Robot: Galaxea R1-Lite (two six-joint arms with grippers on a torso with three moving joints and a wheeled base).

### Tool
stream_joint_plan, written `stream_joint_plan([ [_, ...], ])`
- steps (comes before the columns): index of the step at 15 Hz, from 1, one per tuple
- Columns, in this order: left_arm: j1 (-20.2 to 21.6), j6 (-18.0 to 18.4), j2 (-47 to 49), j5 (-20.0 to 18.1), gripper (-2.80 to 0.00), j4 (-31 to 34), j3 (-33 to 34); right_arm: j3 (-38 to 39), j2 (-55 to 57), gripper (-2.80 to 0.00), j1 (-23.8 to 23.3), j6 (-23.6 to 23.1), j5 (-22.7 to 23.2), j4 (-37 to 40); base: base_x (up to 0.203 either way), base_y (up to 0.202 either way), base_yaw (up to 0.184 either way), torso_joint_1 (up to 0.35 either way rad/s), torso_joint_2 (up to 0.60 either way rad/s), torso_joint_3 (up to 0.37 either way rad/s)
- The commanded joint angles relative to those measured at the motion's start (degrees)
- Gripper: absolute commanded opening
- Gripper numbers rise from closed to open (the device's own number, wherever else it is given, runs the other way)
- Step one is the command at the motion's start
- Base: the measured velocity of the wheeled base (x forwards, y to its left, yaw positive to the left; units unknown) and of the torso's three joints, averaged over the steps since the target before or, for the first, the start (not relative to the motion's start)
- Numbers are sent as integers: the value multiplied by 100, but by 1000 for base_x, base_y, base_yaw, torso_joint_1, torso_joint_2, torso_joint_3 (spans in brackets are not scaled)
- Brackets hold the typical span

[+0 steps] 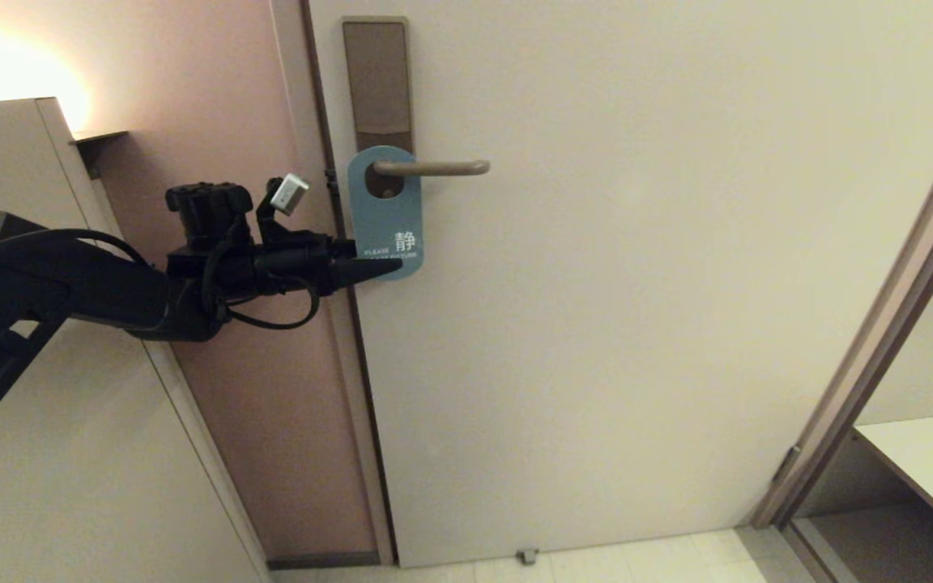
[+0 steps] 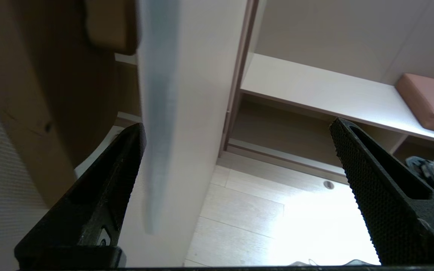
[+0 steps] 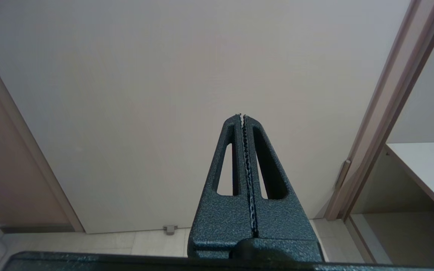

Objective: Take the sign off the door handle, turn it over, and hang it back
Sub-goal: Take down the sign

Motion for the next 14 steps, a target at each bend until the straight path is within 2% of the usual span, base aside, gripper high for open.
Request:
stream_joint_plan([
  [1, -1, -23, 90, -2, 0, -23, -87, 0, 0, -280, 0, 2, -5, -3, 0, 0, 0, 0, 0, 0],
  [14, -89, -31, 114, 8, 0, -23, -172, 0, 0, -280, 0, 2, -5, -3, 0, 0, 0, 0, 0, 0],
])
